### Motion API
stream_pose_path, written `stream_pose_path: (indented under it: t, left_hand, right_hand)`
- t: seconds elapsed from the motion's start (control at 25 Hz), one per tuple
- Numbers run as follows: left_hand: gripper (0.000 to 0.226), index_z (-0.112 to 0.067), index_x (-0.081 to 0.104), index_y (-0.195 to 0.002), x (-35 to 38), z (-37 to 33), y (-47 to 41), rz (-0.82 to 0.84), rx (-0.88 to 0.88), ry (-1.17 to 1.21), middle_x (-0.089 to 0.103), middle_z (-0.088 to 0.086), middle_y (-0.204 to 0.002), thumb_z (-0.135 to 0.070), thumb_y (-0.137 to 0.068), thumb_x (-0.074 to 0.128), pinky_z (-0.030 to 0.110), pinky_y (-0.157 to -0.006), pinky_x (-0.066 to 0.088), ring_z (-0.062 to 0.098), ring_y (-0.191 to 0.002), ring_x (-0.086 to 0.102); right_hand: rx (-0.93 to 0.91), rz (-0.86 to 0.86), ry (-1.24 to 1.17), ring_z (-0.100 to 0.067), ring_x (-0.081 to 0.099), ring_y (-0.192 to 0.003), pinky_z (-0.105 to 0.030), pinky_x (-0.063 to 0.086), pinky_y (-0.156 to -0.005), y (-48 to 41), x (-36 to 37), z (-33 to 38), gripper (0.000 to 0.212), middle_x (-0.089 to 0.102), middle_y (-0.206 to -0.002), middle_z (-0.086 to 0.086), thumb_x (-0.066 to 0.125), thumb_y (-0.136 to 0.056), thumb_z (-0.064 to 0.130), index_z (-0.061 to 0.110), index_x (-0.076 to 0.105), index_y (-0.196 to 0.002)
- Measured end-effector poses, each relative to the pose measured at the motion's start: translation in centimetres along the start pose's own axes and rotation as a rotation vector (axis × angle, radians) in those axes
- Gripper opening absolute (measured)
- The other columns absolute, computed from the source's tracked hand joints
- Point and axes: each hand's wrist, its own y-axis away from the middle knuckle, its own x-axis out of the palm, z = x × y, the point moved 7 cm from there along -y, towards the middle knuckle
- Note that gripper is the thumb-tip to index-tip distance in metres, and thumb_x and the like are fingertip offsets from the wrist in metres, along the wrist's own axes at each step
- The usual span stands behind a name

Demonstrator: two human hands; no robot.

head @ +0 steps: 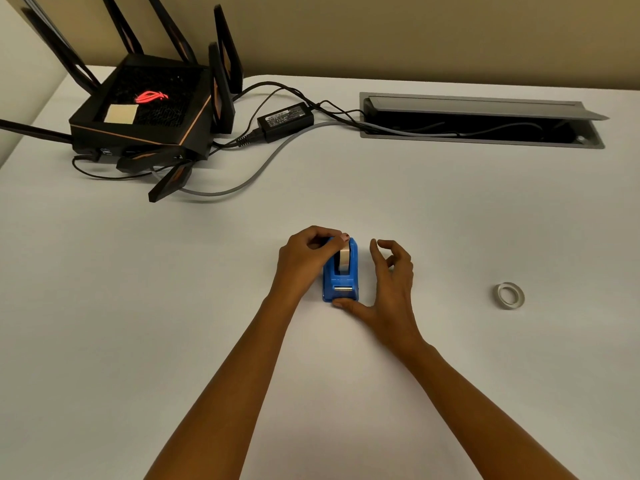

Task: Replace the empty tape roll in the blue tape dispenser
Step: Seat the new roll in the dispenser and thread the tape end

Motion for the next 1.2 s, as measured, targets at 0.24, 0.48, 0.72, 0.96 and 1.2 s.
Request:
stream_pose_path:
  t: [0.24, 0.48, 0.72, 0.96, 1.2]
  left_hand:
    - [0.027, -0.023, 0.066, -0.098, 0.1, 0.5, 0.4, -0.031, -0.013, -0.008, 0.066, -0.010, -0.095, -0.044, -0.084, 0.057, 0.007, -0.065, 0.039, 0.003, -0.082, 0.059]
    - [0.035, -0.024, 0.063, -0.113, 0.2, 0.9, 0.9, 0.047, -0.029, 0.042, 0.063, -0.003, -0.117, -0.042, -0.093, 0.039, 0.028, -0.096, 0.041, 0.014, -0.110, 0.055]
    - [0.031, -0.025, 0.060, -0.112, 0.4, 0.6, 1.3, 0.031, -0.008, 0.055, 0.063, -0.007, -0.113, -0.039, -0.085, 0.058, 0.016, -0.083, 0.042, 0.008, -0.103, 0.055]
    - [0.027, -0.025, 0.061, -0.110, 0.3, 0.3, 1.6, 0.006, -0.023, 0.013, 0.064, -0.005, -0.115, -0.040, -0.087, 0.054, 0.017, -0.076, 0.041, 0.010, -0.101, 0.055]
    - [0.031, -0.017, 0.060, -0.116, -0.6, 0.7, 3.4, -0.172, -0.018, 0.072, 0.064, 0.002, -0.119, -0.030, -0.095, 0.041, 0.024, -0.088, 0.041, 0.012, -0.102, 0.057]
  right_hand:
    - [0.009, -0.003, -0.049, 0.003, 0.018, -0.119, -0.026, 0.026, -0.101, 0.1, 0.1, -0.3, 0.104, 0.026, -0.143, -0.007, 0.073, -0.060, 0.061, 0.018, 0.027, -0.143]
    - [0.020, 0.019, -0.100, 0.001, 0.017, -0.123, -0.027, 0.023, -0.105, 0.2, 0.0, -0.3, 0.113, 0.021, -0.145, -0.006, 0.077, -0.054, 0.060, 0.019, 0.023, -0.145]
    - [0.023, 0.024, -0.103, 0.001, 0.016, -0.124, -0.025, 0.022, -0.106, 1.9, -0.7, -0.4, 0.115, 0.017, -0.146, -0.001, 0.077, -0.055, 0.062, 0.021, 0.020, -0.146]
    - [0.067, -0.016, -0.147, -0.006, 0.023, -0.127, -0.027, 0.026, -0.106, 4.4, -1.7, -0.6, 0.109, 0.020, -0.142, 0.003, 0.069, -0.058, 0.066, 0.021, 0.023, -0.145]
    - [0.087, -0.109, -0.242, -0.022, 0.044, -0.119, -0.038, 0.044, -0.102, 5.5, -2.8, -0.4, 0.061, 0.035, -0.132, -0.001, 0.062, -0.081, 0.042, 0.021, 0.041, -0.133]
